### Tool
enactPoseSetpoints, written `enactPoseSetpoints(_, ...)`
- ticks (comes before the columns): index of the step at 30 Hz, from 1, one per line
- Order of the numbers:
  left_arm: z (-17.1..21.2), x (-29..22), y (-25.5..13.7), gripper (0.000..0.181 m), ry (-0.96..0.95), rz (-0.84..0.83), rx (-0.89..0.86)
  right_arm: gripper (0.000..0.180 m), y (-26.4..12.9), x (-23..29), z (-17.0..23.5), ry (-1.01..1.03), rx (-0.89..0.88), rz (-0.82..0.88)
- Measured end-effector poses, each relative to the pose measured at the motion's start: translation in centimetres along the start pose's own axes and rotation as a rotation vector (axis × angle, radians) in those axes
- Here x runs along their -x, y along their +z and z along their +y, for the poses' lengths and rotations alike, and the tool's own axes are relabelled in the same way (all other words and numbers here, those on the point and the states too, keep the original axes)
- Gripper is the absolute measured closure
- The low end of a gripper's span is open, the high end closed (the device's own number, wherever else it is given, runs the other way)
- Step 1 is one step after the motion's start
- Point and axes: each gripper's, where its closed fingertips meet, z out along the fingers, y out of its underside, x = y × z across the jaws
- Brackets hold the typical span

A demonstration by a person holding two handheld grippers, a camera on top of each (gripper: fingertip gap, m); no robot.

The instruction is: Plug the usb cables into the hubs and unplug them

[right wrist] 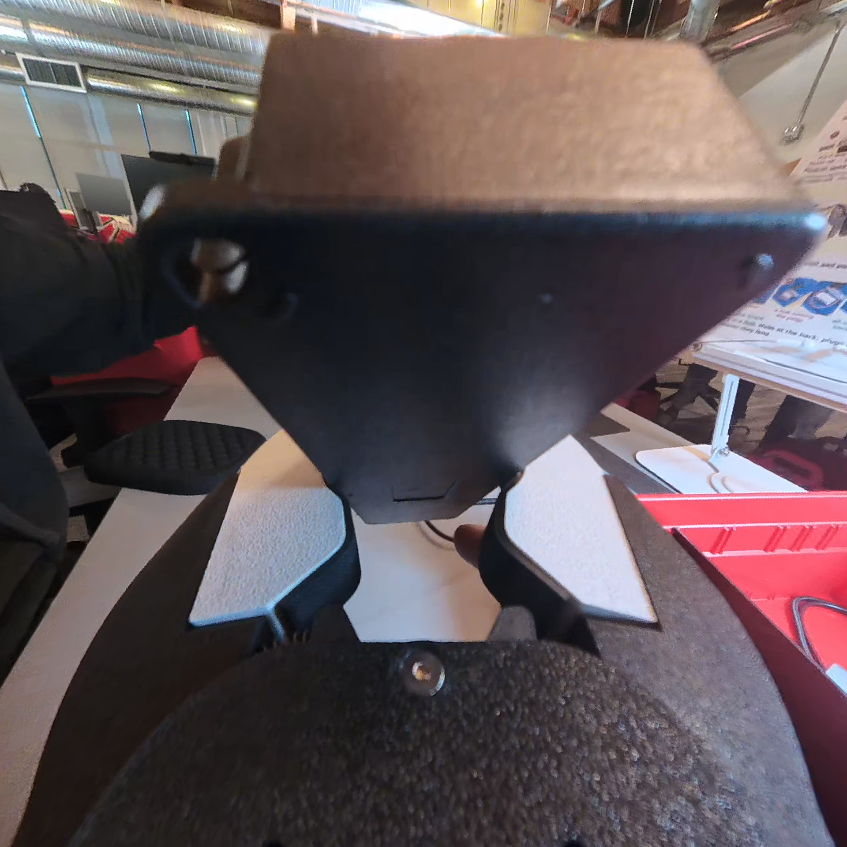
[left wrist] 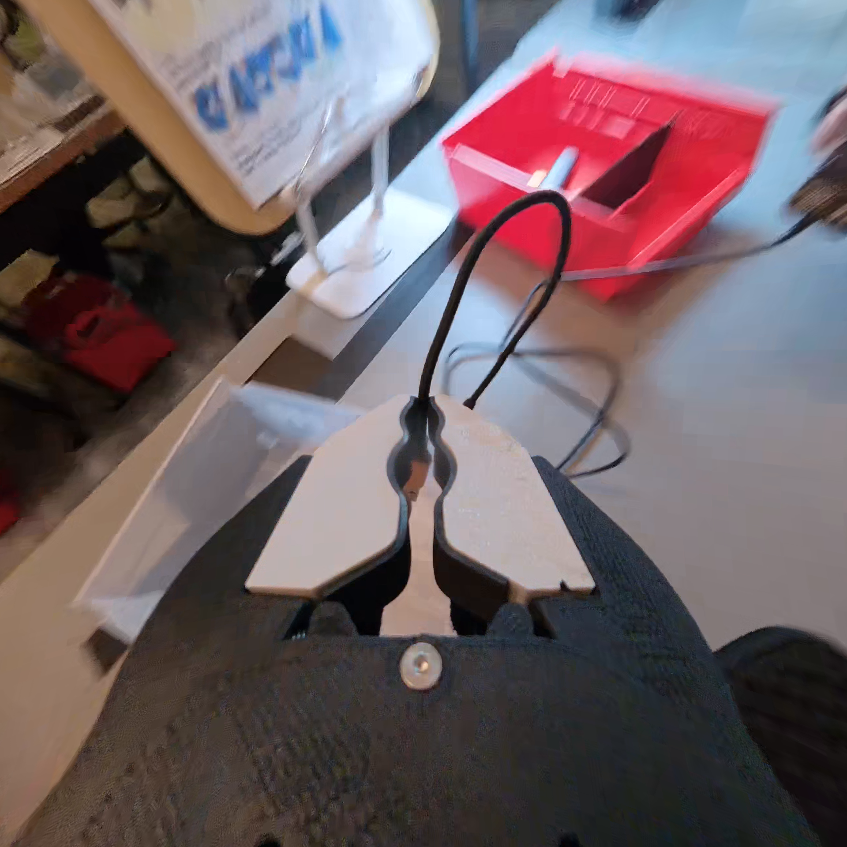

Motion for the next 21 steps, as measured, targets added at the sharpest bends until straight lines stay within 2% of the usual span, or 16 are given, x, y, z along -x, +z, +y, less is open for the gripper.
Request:
enactPoseSetpoints(1, -0.9, -1.6, -0.1, 0.177, -0.039, 0.047, -0.057, 0.115, 0.0, 0.1, -0.2, -0.005, -0.004, 0.003)
enactPoseSetpoints(3, -1.4, -4.3, 0.5, 0.177, -0.135, 0.117, -0.132, 0.115, 0.0, 0.1, -0.2, -0.014, -0.001, 0.011)
enactPoseSetpoints(7, 0.2, -9.7, 3.5, 0.177, -0.415, 0.304, -0.218, 0.115, -0.2, -0.6, 0.6, -0.026, 0.028, 0.045)
enactPoseSetpoints(10, 2.2, -14.1, 5.7, 0.177, -0.598, 0.465, -0.200, 0.115, -0.5, -1.7, 1.4, -0.008, 0.045, 0.073)
enactPoseSetpoints(13, 5.0, -18.6, 8.1, 0.177, -0.664, 0.535, -0.077, 0.115, -0.6, -2.4, 2.1, 0.009, 0.060, 0.090)
enactPoseSetpoints(15, 6.7, -21.4, 9.3, 0.176, -0.685, 0.577, 0.019, 0.115, -0.6, -2.7, 2.5, 0.016, 0.070, 0.094)
enactPoseSetpoints(17, 6.8, -23.1, 9.4, 0.173, -0.667, 0.623, 0.032, 0.115, -0.5, -2.8, 2.9, 0.015, 0.084, 0.102)
enactPoseSetpoints(19, 6.9, -23.1, 9.3, 0.166, -0.551, 0.606, 0.040, 0.115, -0.5, -2.9, 3.1, 0.012, 0.097, 0.110)
enactPoseSetpoints(21, 7.1, -22.9, 8.9, 0.166, -0.360, 0.590, 0.059, 0.115, -0.4, -3.0, 3.2, 0.018, 0.099, 0.112)
